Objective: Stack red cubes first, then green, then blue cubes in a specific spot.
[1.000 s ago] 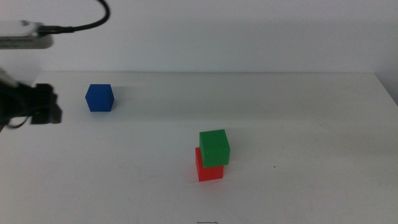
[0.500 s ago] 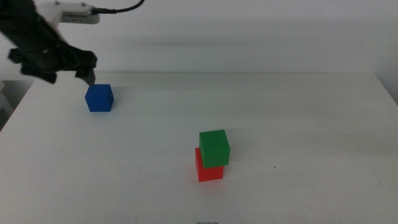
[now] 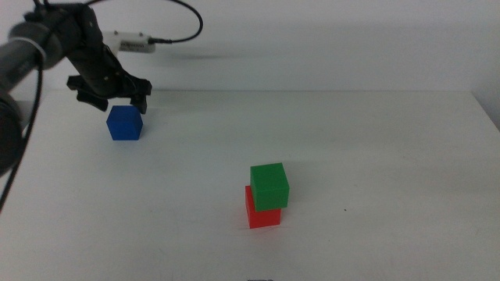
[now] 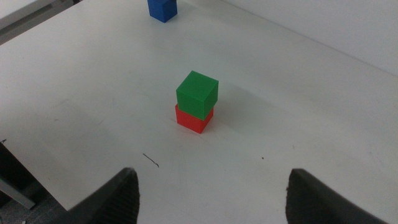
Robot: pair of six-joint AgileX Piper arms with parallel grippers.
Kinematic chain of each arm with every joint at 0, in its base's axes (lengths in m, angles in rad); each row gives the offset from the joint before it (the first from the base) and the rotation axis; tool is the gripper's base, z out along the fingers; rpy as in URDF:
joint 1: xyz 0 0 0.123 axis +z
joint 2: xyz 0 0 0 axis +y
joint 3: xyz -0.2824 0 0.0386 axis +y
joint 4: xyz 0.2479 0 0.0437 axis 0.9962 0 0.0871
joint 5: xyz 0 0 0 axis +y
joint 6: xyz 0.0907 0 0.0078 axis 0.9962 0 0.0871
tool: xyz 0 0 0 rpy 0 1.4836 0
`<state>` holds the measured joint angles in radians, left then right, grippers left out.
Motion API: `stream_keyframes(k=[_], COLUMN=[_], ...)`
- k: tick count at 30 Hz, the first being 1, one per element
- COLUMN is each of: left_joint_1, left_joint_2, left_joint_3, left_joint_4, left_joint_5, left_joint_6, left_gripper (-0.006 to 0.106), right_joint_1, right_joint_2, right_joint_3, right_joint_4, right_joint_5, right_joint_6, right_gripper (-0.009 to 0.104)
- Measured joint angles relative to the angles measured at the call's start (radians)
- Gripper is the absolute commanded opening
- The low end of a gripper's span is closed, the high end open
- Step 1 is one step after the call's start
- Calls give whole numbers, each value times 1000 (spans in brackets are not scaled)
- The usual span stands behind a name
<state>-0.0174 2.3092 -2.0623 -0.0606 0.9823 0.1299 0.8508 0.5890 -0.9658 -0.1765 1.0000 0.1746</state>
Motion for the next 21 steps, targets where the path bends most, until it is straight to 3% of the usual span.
stream_keyframes(k=[3, 6, 16, 21], left_joint_1=[0, 0, 37, 44], left_joint_2=[58, 90, 108, 43], left_joint_3=[-39, -55, -65, -29], left_joint_4=[0, 0, -82, -102], left_joint_5=[-4, -13, -12, 75], left_joint_6=[0, 0, -18, -27], left_gripper=[89, 77, 2, -2], right_joint_1=[0, 0, 0, 0], right_joint_2=[0, 0, 0, 0], right_joint_3=[0, 0, 0, 0], right_joint_4=[0, 0, 0, 0], right_joint_5=[0, 0, 0, -1], right_joint_6=[0, 0, 0, 0], right_gripper=[60, 60, 60, 60])
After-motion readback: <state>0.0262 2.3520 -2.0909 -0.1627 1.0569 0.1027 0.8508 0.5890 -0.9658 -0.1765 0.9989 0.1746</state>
